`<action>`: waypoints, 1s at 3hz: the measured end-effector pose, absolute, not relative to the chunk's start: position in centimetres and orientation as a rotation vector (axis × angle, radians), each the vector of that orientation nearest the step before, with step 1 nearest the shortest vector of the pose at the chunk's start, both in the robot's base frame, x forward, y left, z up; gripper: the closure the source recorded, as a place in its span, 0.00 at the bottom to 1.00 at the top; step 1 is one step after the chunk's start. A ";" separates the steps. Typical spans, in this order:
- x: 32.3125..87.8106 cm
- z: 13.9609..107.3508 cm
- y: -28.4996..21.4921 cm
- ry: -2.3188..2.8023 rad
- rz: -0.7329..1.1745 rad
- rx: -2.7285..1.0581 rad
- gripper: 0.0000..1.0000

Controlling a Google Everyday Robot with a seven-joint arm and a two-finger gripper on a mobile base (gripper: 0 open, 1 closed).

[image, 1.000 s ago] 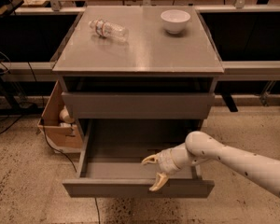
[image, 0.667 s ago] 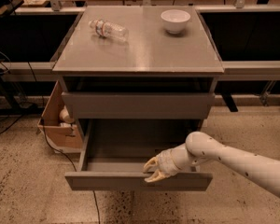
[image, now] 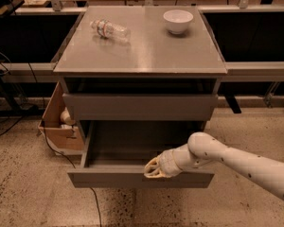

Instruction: Close middle drawer

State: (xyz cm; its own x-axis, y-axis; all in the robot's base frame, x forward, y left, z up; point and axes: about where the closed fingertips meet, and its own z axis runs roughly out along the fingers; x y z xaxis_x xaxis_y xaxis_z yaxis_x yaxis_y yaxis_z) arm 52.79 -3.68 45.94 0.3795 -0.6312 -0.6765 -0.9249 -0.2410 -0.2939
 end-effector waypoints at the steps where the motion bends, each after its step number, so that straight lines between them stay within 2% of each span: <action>1: 52.2 47.4 -4.7 1.353 0.557 -1.953 1.00; 2: 51.4 49.5 -6.8 1.368 0.557 -1.907 1.00; 3: 48.3 50.7 -13.3 1.426 0.535 -1.876 1.00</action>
Offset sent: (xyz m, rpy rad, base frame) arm -0.0228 -0.0637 0.0647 0.0634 -0.0043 -0.1046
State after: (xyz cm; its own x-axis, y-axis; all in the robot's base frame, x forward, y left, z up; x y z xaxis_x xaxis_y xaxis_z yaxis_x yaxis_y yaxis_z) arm 48.32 -13.31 50.73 0.3053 -0.6544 -0.6918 -0.9479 -0.1394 -0.2866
